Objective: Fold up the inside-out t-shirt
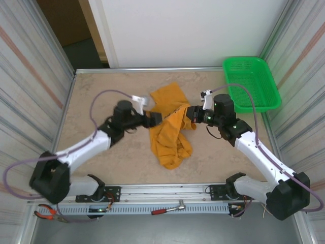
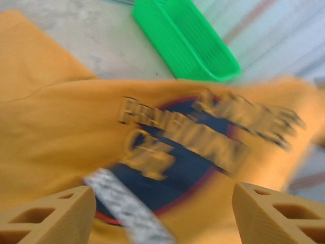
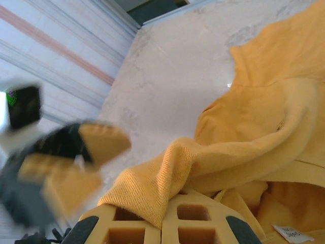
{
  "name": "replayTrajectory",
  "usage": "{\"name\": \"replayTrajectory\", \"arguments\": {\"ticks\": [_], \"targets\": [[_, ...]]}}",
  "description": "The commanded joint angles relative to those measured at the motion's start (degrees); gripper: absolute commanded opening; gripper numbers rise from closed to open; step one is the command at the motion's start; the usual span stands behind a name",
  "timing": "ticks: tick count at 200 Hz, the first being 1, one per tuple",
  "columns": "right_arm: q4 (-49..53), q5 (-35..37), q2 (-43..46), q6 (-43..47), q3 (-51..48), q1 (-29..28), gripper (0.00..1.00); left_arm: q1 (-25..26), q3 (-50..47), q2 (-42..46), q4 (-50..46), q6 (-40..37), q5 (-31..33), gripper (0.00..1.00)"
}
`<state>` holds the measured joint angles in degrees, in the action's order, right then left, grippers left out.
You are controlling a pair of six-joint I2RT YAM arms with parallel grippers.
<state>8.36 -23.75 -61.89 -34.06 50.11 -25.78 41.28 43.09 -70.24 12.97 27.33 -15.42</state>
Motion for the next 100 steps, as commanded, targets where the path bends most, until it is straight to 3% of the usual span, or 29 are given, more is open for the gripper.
{"name": "replayTrajectory", "arguments": {"ticks": [1, 31, 48, 66, 87, 100], "targets": [[1.93, 1.08, -0.17, 1.19, 4.55, -1.42, 0.00, 14.40, -2.61, 5.04, -1.46, -7.55, 32.69, 0.73], [3.05, 2.13, -1.71, 1.37, 6.73, -2.25, 0.00, 25.72, 0.52, -1.30, 0.19, -13.00, 47.75, 0.75], [3.01, 2.62, -2.09, 1.20, 7.02, -2.57, 0.00, 28.00, 4.51, -7.28, -2.81, -14.38, 56.59, 0.76], [3.19, 3.13, -1.88, 1.02, 6.93, -2.87, 0.00, 27.95, 8.57, -12.72, -8.68, -11.06, 64.33, 0.77], [4.58, 4.37, -0.91, 1.56, 6.76, -2.88, 0.00, 25.87, 11.33, -15.49, -13.08, -8.85, 65.61, 0.75], [5.96, 5.34, -0.14, 2.34, 6.84, -2.51, 0.00, 22.87, 9.66, -13.76, -10.18, -10.97, 60.35, 0.60]]}}
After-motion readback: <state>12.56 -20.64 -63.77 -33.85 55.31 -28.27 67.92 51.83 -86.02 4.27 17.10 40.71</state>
